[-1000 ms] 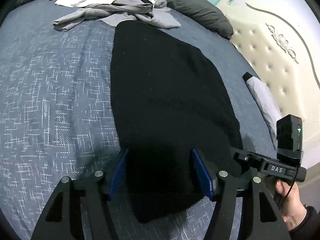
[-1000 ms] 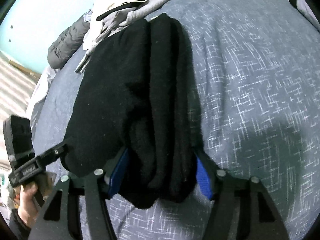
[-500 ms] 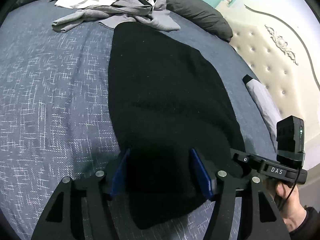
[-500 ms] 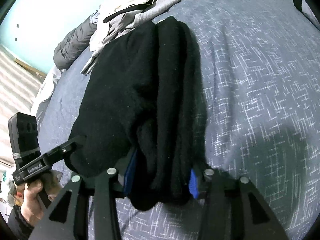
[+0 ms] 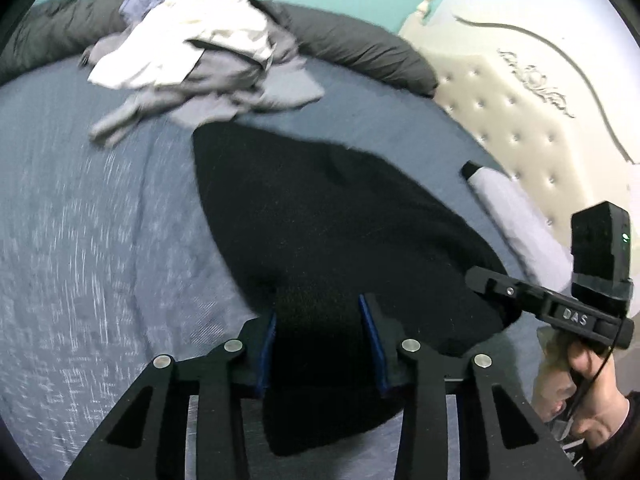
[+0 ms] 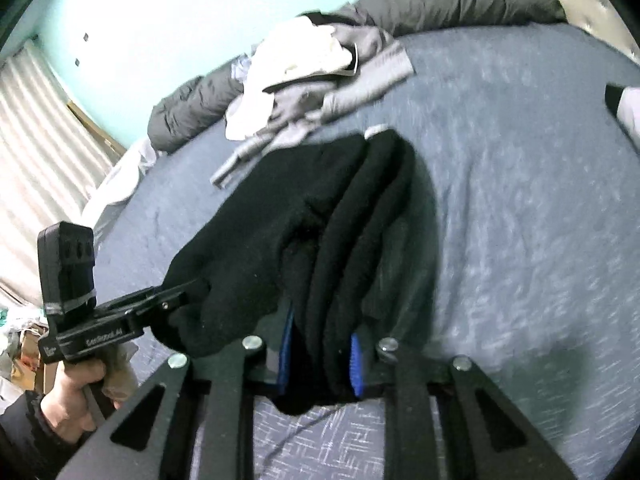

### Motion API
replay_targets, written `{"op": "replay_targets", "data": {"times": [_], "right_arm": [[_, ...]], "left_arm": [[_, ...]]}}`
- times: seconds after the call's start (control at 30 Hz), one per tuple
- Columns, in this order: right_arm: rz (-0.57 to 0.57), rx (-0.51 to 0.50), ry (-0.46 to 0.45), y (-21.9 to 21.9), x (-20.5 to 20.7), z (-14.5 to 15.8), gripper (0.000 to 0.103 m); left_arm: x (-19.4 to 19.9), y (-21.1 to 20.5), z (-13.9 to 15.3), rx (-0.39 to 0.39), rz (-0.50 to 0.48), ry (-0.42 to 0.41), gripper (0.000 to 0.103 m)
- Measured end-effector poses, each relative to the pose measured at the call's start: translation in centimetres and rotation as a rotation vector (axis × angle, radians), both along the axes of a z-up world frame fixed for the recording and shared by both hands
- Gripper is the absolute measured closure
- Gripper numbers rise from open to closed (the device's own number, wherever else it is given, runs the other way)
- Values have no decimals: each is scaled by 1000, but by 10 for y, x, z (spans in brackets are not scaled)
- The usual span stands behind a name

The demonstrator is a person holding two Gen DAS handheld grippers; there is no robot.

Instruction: Fold clothes

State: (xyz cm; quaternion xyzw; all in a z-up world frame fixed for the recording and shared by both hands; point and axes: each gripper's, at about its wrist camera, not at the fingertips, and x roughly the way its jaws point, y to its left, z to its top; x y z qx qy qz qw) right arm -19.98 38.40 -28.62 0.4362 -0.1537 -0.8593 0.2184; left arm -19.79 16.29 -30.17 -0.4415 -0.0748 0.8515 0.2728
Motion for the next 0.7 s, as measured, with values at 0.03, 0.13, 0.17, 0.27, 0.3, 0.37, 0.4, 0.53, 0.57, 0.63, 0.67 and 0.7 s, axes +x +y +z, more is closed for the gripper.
{"op": "replay_targets", "data": {"times": [0.03, 0.13, 0.17, 0.27, 0.3, 0.37, 0.4, 0.53, 0.57, 0.63, 0.67, 0.7], "right_arm": [[-2, 0, 9, 4, -1, 8, 82], [-4, 8, 42, 18, -2, 37, 82], [-3, 13, 54, 24, 0, 46, 82], [1, 33, 91, 43, 3, 73, 83], [1, 41, 102, 50, 4, 81, 83], [-3, 56, 121, 65, 6, 96, 83], [-8, 63, 129, 73, 7, 103, 83], [-33, 89, 158, 110, 12, 126, 83], [-42, 93, 164, 121, 14, 131, 83], [-60, 100, 179, 144, 16, 142, 83], [-70, 103, 188, 157, 16, 148, 83], [-79, 107, 196, 169, 16, 154, 83]], "left_arm": [[7, 5, 11, 2, -6, 13, 63], [11, 21, 35, 8, -24, 39, 63], [13, 28, 45, 11, -31, 47, 63], [19, 48, 70, 21, -52, 69, 64], [21, 56, 76, 27, -60, 74, 64], [22, 73, 87, 36, -75, 81, 64], [23, 82, 93, 40, -82, 85, 64], [23, 125, 117, 47, -119, 110, 64], [23, 139, 124, 49, -131, 119, 64], [23, 165, 136, 55, -152, 134, 64], [22, 177, 141, 60, -161, 140, 64], [21, 189, 146, 66, -169, 145, 64]]}}
